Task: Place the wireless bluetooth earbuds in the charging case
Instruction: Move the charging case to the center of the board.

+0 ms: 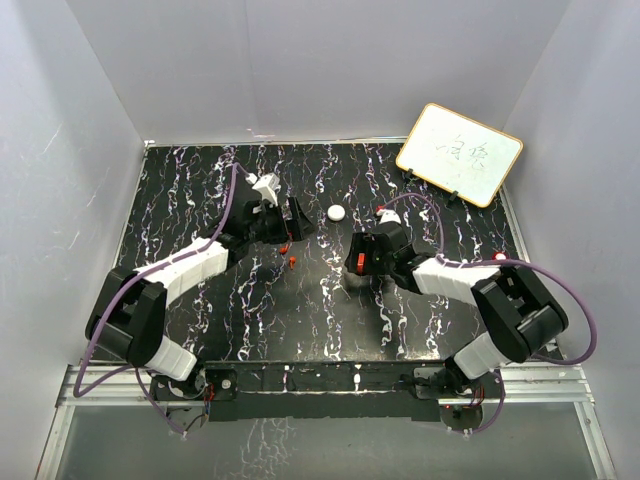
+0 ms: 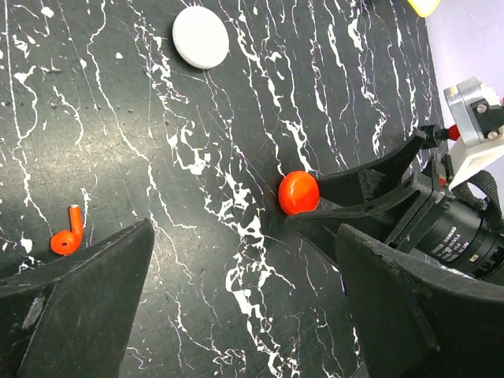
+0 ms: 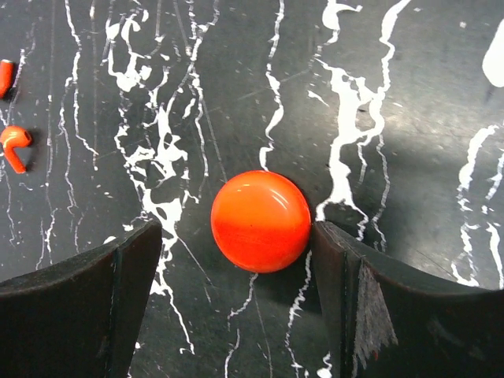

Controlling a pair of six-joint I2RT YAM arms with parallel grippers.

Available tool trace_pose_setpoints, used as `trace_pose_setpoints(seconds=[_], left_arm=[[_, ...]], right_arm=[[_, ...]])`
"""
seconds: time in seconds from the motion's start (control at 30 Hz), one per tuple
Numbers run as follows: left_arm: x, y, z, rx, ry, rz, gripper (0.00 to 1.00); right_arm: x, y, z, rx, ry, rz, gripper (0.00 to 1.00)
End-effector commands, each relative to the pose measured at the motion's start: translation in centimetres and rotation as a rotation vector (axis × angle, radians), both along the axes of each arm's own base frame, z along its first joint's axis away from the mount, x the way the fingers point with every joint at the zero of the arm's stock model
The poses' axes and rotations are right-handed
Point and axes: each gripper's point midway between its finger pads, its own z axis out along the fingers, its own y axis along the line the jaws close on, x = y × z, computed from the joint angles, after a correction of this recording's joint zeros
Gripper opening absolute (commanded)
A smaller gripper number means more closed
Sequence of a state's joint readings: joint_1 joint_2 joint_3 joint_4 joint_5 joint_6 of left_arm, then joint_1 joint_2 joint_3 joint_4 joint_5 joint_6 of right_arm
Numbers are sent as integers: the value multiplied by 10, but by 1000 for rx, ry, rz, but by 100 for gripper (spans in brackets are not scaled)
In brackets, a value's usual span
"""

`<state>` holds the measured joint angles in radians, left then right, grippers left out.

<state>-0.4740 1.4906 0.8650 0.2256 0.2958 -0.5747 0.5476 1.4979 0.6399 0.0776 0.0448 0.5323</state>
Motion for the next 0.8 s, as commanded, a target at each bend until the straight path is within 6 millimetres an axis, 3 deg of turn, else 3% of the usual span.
trace_pose_setpoints(seconds=[0.0,0.4,0.47,0.77], left_arm=[[-12,-2,12,-4,-29,-27,98],[-27,4,8,10,-10,-11,98],[-29,6,15,3,-26,-5,98],[-34,1,12,2,-6,-19,98]], right_arm=[[15,25,17,65,-61,30,75],[31,61,23,91,-96,100,73],[31,66,23,90,-97,107,73],[45,47,58,95,-214,3,74]])
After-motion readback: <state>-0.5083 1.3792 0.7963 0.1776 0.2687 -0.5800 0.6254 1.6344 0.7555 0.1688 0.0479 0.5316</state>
